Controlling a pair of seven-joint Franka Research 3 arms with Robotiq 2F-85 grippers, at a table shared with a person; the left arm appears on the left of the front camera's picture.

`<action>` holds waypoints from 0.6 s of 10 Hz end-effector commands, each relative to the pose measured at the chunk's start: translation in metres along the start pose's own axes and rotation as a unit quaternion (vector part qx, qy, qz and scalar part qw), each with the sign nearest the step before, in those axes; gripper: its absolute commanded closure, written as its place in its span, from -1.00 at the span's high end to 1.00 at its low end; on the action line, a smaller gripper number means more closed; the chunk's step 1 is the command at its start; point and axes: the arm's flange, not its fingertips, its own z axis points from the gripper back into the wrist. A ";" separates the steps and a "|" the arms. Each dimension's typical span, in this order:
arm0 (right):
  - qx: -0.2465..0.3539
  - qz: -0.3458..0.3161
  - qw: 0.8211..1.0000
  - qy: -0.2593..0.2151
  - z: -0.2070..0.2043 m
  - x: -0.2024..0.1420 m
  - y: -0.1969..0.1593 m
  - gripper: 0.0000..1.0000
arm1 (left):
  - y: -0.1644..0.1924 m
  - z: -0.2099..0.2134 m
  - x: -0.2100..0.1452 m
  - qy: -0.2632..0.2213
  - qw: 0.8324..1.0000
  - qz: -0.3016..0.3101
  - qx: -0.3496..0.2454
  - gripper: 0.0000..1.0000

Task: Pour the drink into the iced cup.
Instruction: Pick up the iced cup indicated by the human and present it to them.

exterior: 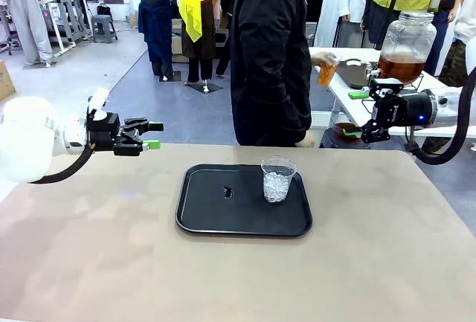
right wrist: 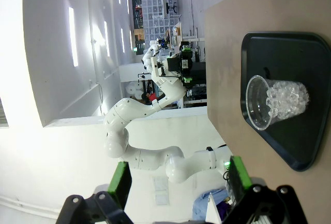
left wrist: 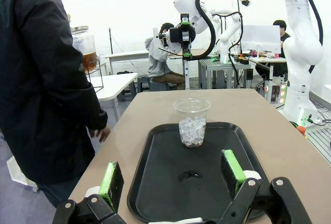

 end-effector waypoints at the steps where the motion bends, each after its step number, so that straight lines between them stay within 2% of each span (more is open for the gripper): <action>1: 0.000 0.001 1.000 -0.001 0.000 -0.001 0.001 1.00 | 0.002 -0.001 0.002 -0.001 1.000 0.002 0.000 1.00; 6: 0.000 0.001 1.000 -0.001 0.000 -0.001 0.001 1.00 | 0.002 -0.001 0.002 -0.001 1.000 0.002 0.000 1.00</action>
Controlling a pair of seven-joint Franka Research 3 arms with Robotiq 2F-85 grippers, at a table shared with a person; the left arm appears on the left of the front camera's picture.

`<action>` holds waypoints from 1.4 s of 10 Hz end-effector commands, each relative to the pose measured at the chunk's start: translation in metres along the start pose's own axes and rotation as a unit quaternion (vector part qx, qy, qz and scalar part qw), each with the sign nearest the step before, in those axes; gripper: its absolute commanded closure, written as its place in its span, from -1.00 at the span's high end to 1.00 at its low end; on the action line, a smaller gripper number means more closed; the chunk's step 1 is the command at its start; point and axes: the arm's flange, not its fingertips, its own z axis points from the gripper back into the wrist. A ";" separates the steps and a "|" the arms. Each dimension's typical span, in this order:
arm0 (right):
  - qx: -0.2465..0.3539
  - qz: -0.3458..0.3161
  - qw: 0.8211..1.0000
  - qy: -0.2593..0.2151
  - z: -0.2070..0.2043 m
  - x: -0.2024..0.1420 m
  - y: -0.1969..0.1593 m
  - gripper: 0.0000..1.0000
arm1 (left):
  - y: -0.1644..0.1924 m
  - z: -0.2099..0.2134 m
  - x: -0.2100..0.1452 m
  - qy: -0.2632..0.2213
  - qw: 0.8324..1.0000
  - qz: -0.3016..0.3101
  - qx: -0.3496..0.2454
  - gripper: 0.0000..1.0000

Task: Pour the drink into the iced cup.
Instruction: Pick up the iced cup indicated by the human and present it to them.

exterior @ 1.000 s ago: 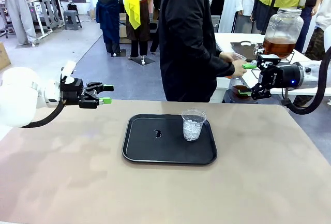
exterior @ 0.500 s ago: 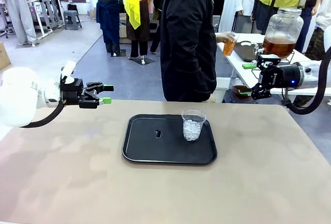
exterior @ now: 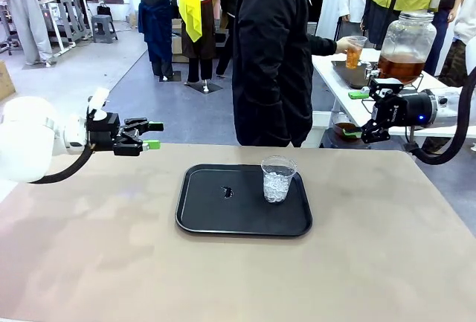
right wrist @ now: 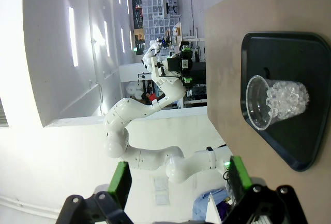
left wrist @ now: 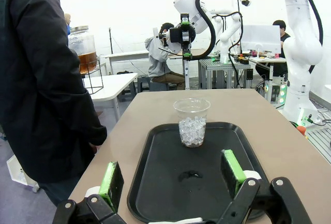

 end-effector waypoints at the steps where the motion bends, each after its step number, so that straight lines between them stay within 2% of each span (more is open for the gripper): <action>1: 0.000 0.001 1.000 -0.001 0.000 -0.001 0.001 1.00 | 0.002 -0.001 0.002 -0.001 1.000 0.002 0.000 1.00; 14: 0.000 0.001 1.000 -0.001 0.000 -0.001 0.001 1.00 | 0.002 -0.001 0.002 -0.001 1.000 0.002 0.000 1.00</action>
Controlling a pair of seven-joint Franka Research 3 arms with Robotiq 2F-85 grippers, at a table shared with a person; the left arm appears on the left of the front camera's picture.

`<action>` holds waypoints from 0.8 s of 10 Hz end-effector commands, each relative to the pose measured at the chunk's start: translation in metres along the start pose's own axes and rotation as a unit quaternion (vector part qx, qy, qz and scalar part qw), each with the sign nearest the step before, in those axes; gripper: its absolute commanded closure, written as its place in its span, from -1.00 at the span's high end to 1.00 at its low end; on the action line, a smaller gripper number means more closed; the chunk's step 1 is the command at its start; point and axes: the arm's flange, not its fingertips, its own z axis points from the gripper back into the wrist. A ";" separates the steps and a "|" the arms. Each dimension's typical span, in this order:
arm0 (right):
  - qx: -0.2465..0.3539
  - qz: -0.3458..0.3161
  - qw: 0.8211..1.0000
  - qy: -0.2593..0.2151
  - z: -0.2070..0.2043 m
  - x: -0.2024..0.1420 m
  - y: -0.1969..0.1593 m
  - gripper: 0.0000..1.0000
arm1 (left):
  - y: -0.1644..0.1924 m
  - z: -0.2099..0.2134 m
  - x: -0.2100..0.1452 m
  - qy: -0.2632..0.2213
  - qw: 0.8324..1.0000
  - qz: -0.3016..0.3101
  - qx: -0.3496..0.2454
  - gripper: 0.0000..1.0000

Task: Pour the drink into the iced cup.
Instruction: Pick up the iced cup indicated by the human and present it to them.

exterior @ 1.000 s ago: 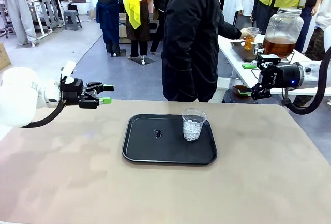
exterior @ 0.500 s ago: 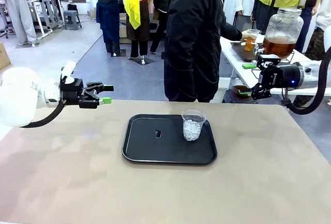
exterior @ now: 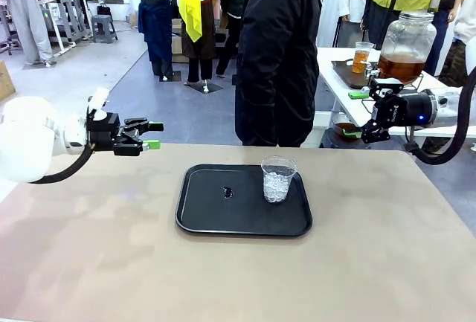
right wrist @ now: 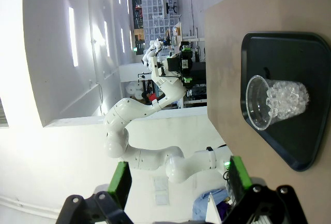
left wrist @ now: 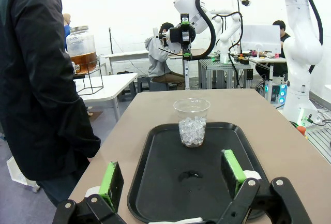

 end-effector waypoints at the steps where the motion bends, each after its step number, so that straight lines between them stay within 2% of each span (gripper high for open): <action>1: 0.000 0.001 1.000 -0.001 0.000 -0.001 0.001 1.00 | 0.002 -0.001 0.002 -0.001 1.000 0.002 0.000 1.00; 8: 0.000 0.001 1.000 -0.001 0.000 -0.001 0.001 1.00 | 0.002 -0.001 0.002 -0.001 1.000 0.002 0.000 1.00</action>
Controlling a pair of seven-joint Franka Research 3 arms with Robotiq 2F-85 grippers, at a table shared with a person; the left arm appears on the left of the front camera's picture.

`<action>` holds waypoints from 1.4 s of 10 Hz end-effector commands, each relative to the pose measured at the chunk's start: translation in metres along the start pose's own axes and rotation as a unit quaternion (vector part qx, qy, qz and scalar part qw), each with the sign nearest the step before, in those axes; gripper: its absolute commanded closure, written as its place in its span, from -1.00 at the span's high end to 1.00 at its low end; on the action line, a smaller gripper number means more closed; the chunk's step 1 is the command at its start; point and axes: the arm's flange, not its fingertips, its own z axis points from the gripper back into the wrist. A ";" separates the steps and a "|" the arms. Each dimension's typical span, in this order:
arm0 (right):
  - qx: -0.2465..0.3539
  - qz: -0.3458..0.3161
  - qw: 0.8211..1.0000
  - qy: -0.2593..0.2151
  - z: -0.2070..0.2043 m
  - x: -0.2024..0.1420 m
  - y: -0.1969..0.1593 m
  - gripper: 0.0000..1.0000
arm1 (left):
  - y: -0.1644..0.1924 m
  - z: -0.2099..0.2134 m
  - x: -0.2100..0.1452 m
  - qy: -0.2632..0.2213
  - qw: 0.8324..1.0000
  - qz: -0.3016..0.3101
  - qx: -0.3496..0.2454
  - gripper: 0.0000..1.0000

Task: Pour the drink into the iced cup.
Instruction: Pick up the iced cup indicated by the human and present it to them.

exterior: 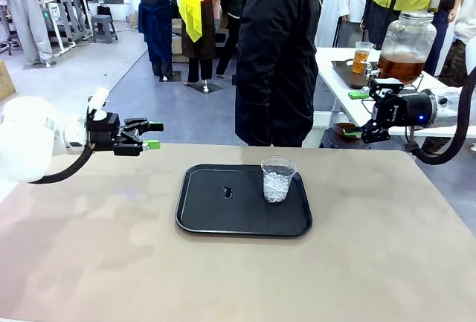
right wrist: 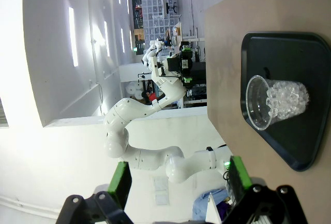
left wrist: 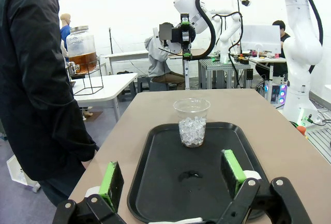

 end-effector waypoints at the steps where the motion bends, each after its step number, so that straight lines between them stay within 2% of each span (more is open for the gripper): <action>1: 0.000 0.001 1.000 -0.001 0.000 -0.001 0.001 1.00 | 0.002 -0.001 0.002 -0.001 1.000 0.002 0.000 1.00; 14: 0.000 0.001 1.000 -0.001 0.000 -0.001 0.001 1.00 | 0.002 -0.001 0.002 -0.001 1.000 0.002 0.000 1.00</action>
